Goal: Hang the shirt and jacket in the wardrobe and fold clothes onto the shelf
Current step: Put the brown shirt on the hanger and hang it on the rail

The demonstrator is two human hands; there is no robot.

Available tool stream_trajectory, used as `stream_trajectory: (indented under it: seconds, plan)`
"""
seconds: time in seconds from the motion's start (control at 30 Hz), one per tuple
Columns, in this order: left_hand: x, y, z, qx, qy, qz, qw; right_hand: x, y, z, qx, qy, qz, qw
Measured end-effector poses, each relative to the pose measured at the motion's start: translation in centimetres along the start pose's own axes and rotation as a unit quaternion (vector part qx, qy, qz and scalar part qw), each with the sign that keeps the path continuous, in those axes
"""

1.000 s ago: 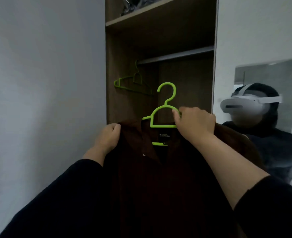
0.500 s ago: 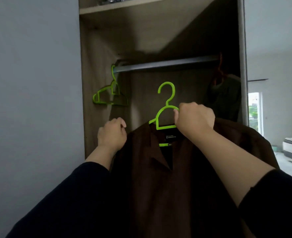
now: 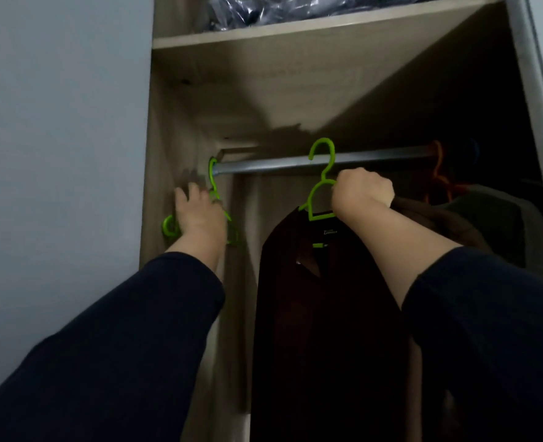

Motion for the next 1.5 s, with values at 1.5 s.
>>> stream_trajectory:
  seconds: [1.5]
  plan:
    - [5.8, 8.5, 0.0, 0.079, -0.027, -0.498, 0.863, -4.5, 3.0, 3.5, -0.021, -0.059, 0.053, 0.997]
Point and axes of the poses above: each hand's wrist, its own z-axis towards the middle knuckle, its own x-axis out of the back of the hand, y = z × x, the point moved 1 cm from there along z, towards the middle knuckle, and after that the axes turned 12 degrees about z, right-handed, at the moved point
